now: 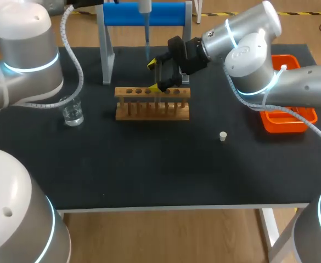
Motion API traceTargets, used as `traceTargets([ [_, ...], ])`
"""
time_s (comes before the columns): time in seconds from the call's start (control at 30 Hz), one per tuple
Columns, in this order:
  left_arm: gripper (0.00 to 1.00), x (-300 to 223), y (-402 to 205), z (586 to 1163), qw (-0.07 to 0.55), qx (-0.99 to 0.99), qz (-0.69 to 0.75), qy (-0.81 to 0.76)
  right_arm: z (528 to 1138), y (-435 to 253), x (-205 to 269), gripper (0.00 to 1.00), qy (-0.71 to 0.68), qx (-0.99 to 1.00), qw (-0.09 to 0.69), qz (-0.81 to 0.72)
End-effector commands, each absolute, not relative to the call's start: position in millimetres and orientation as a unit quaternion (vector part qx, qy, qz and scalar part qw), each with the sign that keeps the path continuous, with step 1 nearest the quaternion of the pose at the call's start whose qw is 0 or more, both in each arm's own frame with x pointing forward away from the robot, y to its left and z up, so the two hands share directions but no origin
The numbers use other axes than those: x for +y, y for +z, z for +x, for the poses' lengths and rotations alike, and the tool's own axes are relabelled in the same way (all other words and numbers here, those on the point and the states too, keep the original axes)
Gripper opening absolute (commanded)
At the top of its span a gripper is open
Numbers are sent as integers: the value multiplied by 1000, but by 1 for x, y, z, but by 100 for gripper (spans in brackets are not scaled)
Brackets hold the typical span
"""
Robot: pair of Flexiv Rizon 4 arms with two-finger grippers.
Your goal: Invert the test tube, pick up the pipette, mount the tip to pipette, aspirate from beaker and dispense into the tube, eject the tip, return the pipette, and cap with the stopper.
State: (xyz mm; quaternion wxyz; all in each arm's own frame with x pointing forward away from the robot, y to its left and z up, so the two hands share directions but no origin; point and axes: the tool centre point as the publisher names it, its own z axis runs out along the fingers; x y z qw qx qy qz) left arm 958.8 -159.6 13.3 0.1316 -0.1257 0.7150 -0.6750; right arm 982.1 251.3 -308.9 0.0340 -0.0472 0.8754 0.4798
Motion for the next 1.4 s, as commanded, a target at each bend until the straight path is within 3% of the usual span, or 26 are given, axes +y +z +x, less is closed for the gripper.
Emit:
traceTargets([
  [0.03, 0, -170, 15, 964, 129, 716, -123, -675, 982, -308, 251, 100, 479, 876, 33, -47],
  [1.4, 0, -178, 13, 965, 125, 717, -111, -677, 982, -308, 251, 100, 479, 876, 33, -47],
])
